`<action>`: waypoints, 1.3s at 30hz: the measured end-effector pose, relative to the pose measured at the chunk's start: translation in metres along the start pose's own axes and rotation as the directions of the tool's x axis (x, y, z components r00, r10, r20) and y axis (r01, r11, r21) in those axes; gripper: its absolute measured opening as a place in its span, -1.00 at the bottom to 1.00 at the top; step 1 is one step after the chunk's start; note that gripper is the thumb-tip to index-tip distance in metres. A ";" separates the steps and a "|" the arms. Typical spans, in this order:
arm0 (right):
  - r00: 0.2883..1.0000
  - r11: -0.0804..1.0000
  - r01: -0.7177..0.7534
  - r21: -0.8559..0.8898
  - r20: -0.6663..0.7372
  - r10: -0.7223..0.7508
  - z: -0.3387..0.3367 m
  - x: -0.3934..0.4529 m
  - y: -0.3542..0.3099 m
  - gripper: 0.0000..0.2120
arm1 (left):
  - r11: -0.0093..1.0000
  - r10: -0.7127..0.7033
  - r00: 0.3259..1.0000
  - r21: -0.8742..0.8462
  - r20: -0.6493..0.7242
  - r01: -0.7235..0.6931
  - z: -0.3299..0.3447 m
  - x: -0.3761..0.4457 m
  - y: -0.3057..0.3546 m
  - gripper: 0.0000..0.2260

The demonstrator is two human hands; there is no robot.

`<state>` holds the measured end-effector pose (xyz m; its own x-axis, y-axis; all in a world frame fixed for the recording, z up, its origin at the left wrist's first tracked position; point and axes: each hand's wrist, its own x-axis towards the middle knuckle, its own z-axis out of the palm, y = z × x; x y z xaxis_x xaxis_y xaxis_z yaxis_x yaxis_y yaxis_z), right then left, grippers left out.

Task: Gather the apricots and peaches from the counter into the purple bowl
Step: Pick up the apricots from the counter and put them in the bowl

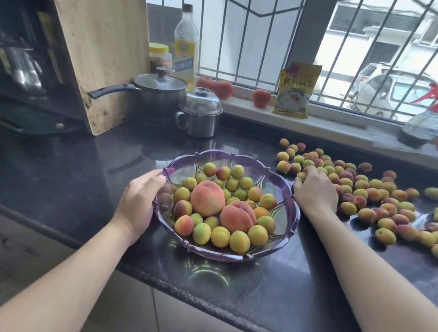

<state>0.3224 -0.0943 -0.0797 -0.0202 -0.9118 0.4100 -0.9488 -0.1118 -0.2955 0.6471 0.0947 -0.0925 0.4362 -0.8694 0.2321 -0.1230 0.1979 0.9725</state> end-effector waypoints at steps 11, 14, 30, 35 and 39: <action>0.994 0.871 -0.105 0.480 0.053 0.091 -0.026 -0.010 0.007 -0.64 | 1.000 0.003 1.000 0.031 0.001 -0.003 0.000 0.002 0.000 -0.59; 0.982 0.668 -0.169 0.725 0.184 0.049 -0.060 -0.013 -0.007 -0.65 | 0.999 0.001 1.000 0.052 0.005 -0.001 -0.001 0.002 -0.001 -0.59; 0.643 0.687 0.726 -0.029 0.382 -0.664 -0.098 -0.012 -0.070 -0.77 | 0.995 -0.022 1.000 0.098 -0.012 0.023 0.000 0.002 0.001 -0.59; 0.643 0.670 0.741 -0.045 0.335 -0.688 -0.081 -0.013 -0.077 -0.73 | 0.993 -0.015 1.000 0.117 -0.005 0.015 -0.001 0.001 0.002 -0.59; 0.652 0.679 0.732 -0.055 0.345 -0.675 -0.083 -0.012 -0.075 -0.73 | 0.993 -0.011 1.000 0.115 -0.011 0.012 0.000 0.001 0.003 -0.61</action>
<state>0.3674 -0.0420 0.0093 0.7360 -0.6556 0.1691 -0.6765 -0.7216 0.1472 0.6472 0.0943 -0.0895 0.4470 -0.8665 0.2220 -0.2197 0.1342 0.9663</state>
